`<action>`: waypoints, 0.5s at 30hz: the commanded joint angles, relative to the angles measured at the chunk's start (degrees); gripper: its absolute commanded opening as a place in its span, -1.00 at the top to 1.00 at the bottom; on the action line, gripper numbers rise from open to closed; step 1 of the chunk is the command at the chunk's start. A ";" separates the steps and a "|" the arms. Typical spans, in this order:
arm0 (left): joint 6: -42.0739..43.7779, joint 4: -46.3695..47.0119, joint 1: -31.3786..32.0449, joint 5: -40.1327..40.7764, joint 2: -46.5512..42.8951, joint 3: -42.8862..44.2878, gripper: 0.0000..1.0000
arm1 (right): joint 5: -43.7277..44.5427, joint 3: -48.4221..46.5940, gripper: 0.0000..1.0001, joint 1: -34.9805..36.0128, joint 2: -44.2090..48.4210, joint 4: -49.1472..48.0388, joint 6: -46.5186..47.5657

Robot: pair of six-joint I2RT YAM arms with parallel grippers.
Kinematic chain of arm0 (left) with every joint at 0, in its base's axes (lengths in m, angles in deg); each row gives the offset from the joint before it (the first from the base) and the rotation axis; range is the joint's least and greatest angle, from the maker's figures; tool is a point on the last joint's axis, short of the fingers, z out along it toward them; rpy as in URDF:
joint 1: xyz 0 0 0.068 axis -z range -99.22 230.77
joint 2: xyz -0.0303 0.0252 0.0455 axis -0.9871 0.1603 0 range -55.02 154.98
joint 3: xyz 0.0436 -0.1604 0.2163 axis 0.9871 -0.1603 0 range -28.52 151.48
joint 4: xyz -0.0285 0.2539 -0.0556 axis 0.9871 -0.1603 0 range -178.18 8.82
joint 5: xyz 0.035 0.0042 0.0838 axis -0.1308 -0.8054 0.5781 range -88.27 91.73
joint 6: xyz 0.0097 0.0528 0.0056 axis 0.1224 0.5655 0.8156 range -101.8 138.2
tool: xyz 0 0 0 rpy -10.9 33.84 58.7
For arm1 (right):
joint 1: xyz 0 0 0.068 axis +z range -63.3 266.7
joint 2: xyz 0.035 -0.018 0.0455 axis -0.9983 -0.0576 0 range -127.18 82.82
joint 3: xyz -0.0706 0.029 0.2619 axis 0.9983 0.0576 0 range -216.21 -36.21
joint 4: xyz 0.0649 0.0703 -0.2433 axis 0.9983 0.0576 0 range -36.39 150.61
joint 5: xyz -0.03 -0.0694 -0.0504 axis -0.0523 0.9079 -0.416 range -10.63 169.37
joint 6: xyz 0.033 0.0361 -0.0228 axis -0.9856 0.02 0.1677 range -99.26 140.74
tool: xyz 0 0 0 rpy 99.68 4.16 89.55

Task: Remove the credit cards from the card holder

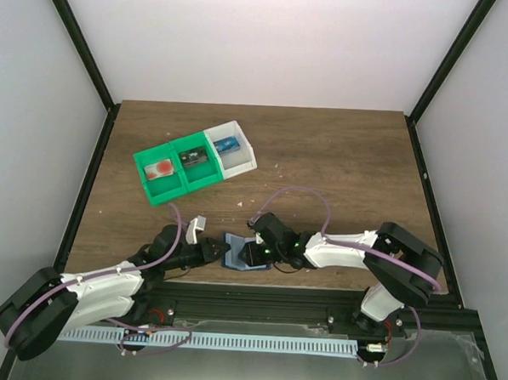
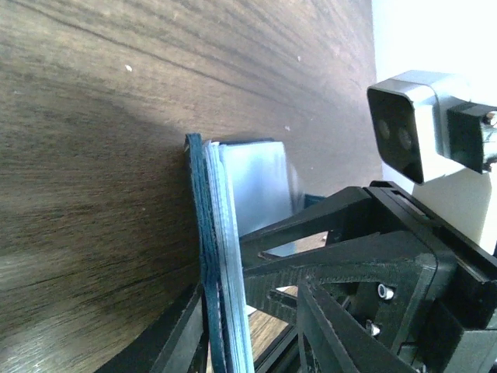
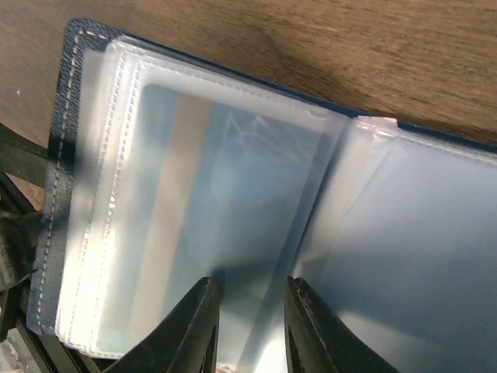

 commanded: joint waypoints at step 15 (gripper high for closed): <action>1.53 2.81 1.02 -0.39 5.18 2.14 0.99 | 5.67 3.50 0.56 -3.34 3.82 0.09 1.18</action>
